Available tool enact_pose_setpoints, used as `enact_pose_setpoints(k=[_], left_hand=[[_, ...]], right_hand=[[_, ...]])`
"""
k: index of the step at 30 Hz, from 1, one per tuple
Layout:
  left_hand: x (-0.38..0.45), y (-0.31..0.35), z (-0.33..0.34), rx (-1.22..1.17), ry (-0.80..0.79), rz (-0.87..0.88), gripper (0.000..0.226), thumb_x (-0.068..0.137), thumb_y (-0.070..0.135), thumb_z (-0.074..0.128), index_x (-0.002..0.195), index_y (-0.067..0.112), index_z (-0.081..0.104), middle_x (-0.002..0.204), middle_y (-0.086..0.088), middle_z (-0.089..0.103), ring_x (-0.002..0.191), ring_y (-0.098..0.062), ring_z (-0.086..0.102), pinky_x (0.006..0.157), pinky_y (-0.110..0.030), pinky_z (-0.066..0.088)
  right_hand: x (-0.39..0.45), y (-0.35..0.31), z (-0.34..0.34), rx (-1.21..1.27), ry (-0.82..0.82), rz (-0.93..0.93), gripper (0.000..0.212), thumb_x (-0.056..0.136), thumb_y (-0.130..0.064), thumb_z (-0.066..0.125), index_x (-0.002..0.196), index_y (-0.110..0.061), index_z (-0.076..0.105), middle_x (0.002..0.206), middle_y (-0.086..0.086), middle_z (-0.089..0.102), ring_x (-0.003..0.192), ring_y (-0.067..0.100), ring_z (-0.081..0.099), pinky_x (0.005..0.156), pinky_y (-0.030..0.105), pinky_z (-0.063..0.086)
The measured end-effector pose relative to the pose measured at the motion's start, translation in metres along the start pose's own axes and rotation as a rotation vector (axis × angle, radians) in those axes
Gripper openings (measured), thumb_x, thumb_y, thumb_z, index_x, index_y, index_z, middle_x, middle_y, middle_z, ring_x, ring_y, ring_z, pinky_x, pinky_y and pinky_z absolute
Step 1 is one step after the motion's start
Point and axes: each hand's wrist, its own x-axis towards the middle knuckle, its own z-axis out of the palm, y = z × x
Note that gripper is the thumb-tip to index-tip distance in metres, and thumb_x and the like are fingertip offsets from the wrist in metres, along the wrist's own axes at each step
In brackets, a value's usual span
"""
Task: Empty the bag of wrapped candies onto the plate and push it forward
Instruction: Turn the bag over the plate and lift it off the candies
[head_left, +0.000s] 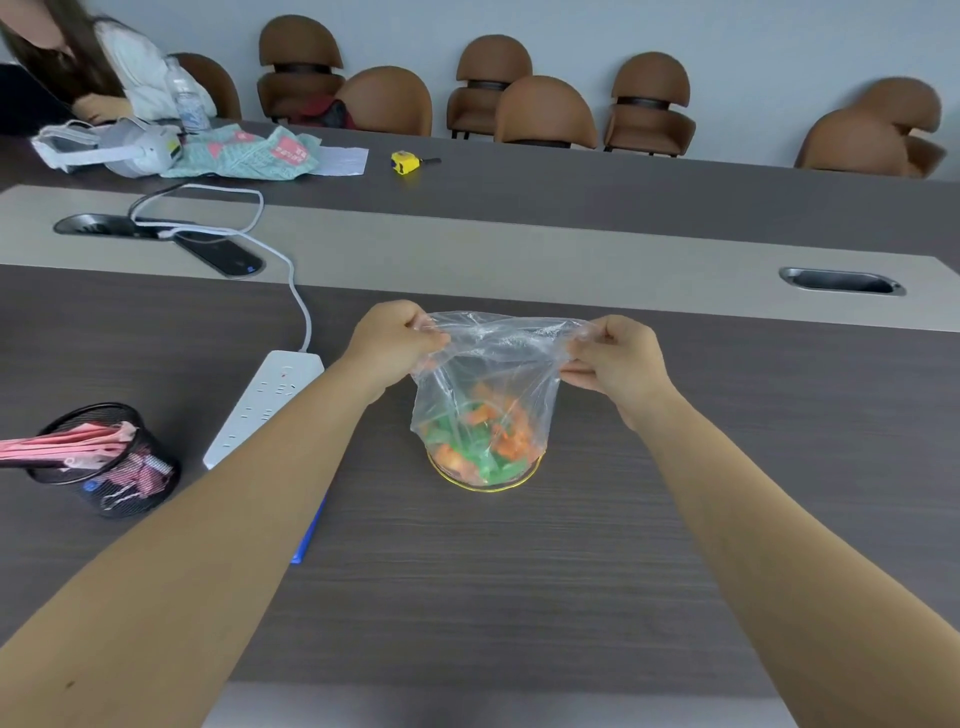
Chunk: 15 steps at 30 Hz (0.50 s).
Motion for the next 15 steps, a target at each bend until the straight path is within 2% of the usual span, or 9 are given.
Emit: enact_pose_setpoints(k=[2,4,7,10,12,15], left_hand=[[0.003,0.002,0.000,0.001,0.034,0.039,0.033,0.080,0.006,0.059,0.059,0.013,0.035,0.067,0.004,0.044,0.063,-0.012,0.045,0.050,-0.014,0.043],[0.005,0.005,0.001,0.039,0.054,0.079,0.020,0.080,0.009,0.060,0.068,0.011,0.044,0.068,0.001,0.045,0.070,-0.017,0.043,0.058,-0.024,0.036],[0.006,0.009,0.002,0.047,0.068,0.105,0.016,0.080,0.011,0.060,0.074,0.008,0.045,0.066,0.002,0.042,0.063,-0.012,0.038,0.056,-0.023,0.028],[0.003,0.013,0.002,0.006,0.073,0.123,0.019,0.080,0.011,0.060,0.070,0.009,0.044,0.063,0.003,0.039,0.060,-0.012,0.035,0.055,-0.023,0.027],[0.000,0.016,0.001,-0.019,0.062,0.145,0.020,0.080,0.011,0.061,0.068,0.009,0.044,0.066,-0.004,0.038,0.065,-0.016,0.035,0.055,-0.024,0.026],[-0.005,0.021,0.000,-0.067,0.036,0.180,0.010,0.079,0.012,0.062,0.079,0.007,0.052,0.081,-0.011,0.044,0.077,-0.018,0.040,0.062,-0.026,0.031]], right_hand=[[0.001,-0.003,-0.001,0.006,0.033,-0.042,0.024,0.084,0.002,0.050,0.066,-0.013,0.048,0.095,0.018,0.053,0.073,0.023,0.060,0.072,0.027,0.056],[0.002,-0.005,-0.001,0.013,0.065,-0.073,0.024,0.084,0.003,0.051,0.067,-0.014,0.048,0.096,0.017,0.052,0.076,0.022,0.060,0.070,0.023,0.056],[0.003,-0.008,-0.002,0.024,0.086,-0.104,0.025,0.083,0.003,0.052,0.067,-0.016,0.049,0.088,0.013,0.055,0.088,0.022,0.058,0.072,0.021,0.057],[0.002,-0.011,-0.005,0.018,0.091,-0.140,0.025,0.083,0.003,0.052,0.066,-0.015,0.050,0.074,0.003,0.053,0.087,0.022,0.057,0.081,0.028,0.055],[-0.002,-0.013,-0.009,0.027,0.076,-0.172,0.023,0.083,0.002,0.052,0.067,-0.015,0.051,0.073,0.003,0.054,0.080,0.020,0.058,0.076,0.023,0.057],[-0.010,-0.019,-0.018,0.052,0.064,-0.230,0.024,0.084,0.001,0.051,0.068,-0.016,0.050,0.071,0.002,0.054,0.067,0.013,0.057,0.062,0.016,0.056]])
